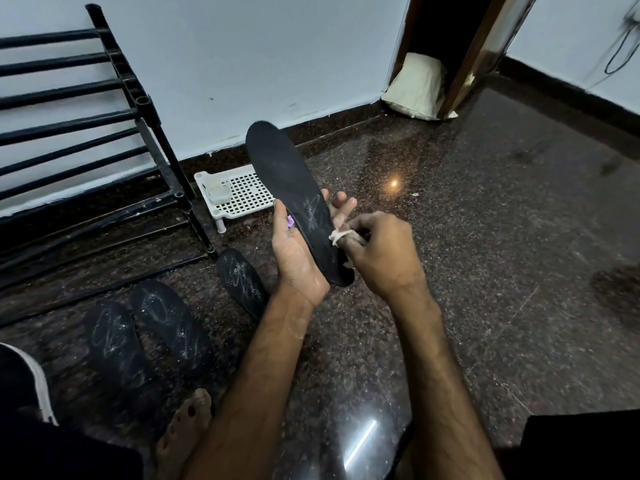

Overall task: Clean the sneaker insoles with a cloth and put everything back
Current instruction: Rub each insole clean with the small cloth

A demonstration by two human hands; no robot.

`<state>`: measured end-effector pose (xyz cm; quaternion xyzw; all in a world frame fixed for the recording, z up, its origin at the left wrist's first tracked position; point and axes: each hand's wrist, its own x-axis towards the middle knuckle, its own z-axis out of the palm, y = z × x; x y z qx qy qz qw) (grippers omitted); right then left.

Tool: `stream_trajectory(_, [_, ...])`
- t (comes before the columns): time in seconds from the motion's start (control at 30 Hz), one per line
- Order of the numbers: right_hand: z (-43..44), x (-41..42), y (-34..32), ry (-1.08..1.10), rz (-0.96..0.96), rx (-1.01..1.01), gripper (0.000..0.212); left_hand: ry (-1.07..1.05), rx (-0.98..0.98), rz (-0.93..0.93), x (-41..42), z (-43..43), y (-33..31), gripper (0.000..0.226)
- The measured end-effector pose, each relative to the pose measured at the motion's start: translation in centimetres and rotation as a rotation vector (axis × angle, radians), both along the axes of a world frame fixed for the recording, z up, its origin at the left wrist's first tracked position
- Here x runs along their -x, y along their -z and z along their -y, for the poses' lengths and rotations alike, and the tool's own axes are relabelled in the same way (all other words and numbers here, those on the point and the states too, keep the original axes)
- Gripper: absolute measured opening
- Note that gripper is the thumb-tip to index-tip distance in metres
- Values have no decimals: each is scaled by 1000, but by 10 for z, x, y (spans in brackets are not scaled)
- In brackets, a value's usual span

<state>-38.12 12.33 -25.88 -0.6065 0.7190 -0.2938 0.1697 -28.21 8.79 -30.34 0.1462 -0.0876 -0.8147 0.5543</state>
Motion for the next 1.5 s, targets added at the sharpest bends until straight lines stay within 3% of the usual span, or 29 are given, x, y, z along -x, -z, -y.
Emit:
stream_trajectory(0.13, [-12,-10,-7,-154,103,-52,6,-58,-33,39,6,-2,0,84])
stream_trajectory(0.3, [5,-6,1,14,12,31,5,-16,-8,-12,2,1,6,82])
stream_trajectory(0.47, [-8,-14,-4,-145,48,16,9,-57,-21,47,6,2,6,82])
stream_trajectory(0.63, [2,-5,0,13,-1,10,7,-40,1,16,2,4,8,81])
stream_trajectory(0.73, [-14,-6,-10,-173,81,-108,5,-59,4,52,1,4,8,79])
stream_trajectory(0.8, [-14,-13,-13,-224,106,-53,9,-63,6,55,4,1,6,79])
stream_trajectory(0.93, [0,-8,-2,-35,47,72,8,-54,7,-9,-2,4,6,74])
stream_trajectory(1.03, [-13,-5,-2,-106,115,-20,9,-62,19,-2,-6,8,9,71])
stream_trajectory(1.13, [-12,-19,-12,-203,162,57,11,-28,27,13,3,3,7,80])
stream_trajectory(1.3, [-1,-5,-2,-29,48,51,6,-63,16,-15,-5,4,3,73])
stream_trajectory(1.5, [-10,-18,-9,-226,165,76,12,-35,15,50,3,0,2,79])
